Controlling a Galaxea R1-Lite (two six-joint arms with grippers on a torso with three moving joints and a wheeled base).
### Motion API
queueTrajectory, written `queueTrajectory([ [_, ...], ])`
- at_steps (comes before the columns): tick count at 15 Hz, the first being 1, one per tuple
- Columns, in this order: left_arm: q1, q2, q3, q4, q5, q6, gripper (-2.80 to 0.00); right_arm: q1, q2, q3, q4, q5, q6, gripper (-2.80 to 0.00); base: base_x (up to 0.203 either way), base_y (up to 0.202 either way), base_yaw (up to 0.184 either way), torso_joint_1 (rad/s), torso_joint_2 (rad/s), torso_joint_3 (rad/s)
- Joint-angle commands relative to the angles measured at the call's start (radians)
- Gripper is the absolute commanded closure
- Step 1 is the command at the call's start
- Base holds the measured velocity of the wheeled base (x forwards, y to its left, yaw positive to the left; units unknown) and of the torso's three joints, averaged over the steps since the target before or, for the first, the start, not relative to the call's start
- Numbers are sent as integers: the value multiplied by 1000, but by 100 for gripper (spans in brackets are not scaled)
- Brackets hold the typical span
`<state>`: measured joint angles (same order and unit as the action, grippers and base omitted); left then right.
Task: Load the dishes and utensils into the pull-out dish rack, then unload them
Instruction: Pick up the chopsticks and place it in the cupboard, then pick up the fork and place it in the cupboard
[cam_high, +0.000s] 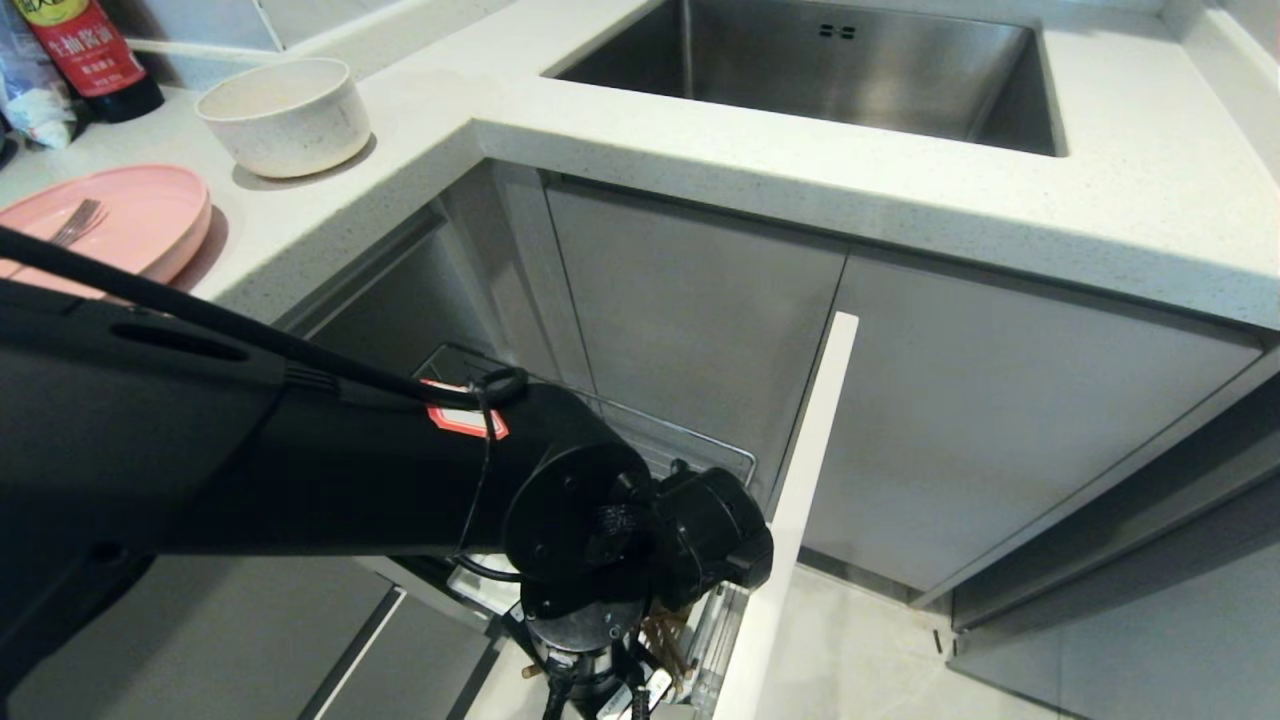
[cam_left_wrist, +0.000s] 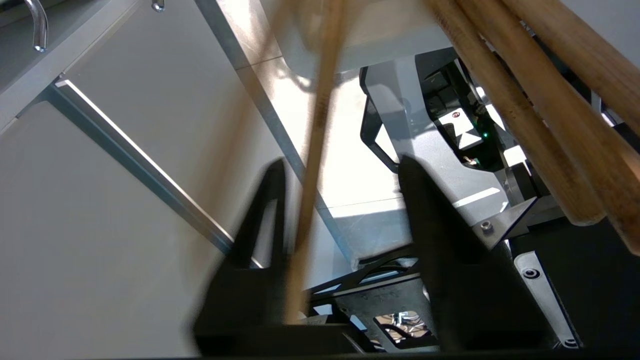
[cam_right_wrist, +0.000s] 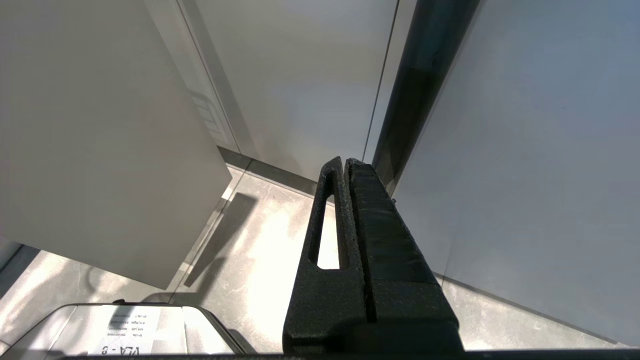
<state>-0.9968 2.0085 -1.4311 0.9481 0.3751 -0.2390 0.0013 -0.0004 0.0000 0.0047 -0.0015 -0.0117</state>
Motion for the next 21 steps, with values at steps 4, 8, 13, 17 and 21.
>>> queueTrajectory([
  [4, -2, -22, 0, 5, 2, -3, -280, 0, -1, 0, 0, 0, -1, 0, 0, 0, 0, 0, 0, 0],
  [8, -4, -86, 2, 6, 4, -5, -280, 0, 0, 0, 0, 0, -1, 0, 0, 0, 0, 0, 0, 0],
  [13, -4, -225, 17, 9, 25, -4, 0, 0, -1, 0, 0, 0, -1, 0, 0, 0, 0, 0, 0, 0],
  [17, -3, -348, 19, 11, 144, -42, 0, 0, 0, 0, 0, 0, -1, 0, 0, 0, 0, 0, 0, 0],
  [21, 46, -504, 1, -4, 227, -46, 0, 0, 0, 0, 0, 0, -1, 0, 0, 0, 0, 0, 0, 0],
])
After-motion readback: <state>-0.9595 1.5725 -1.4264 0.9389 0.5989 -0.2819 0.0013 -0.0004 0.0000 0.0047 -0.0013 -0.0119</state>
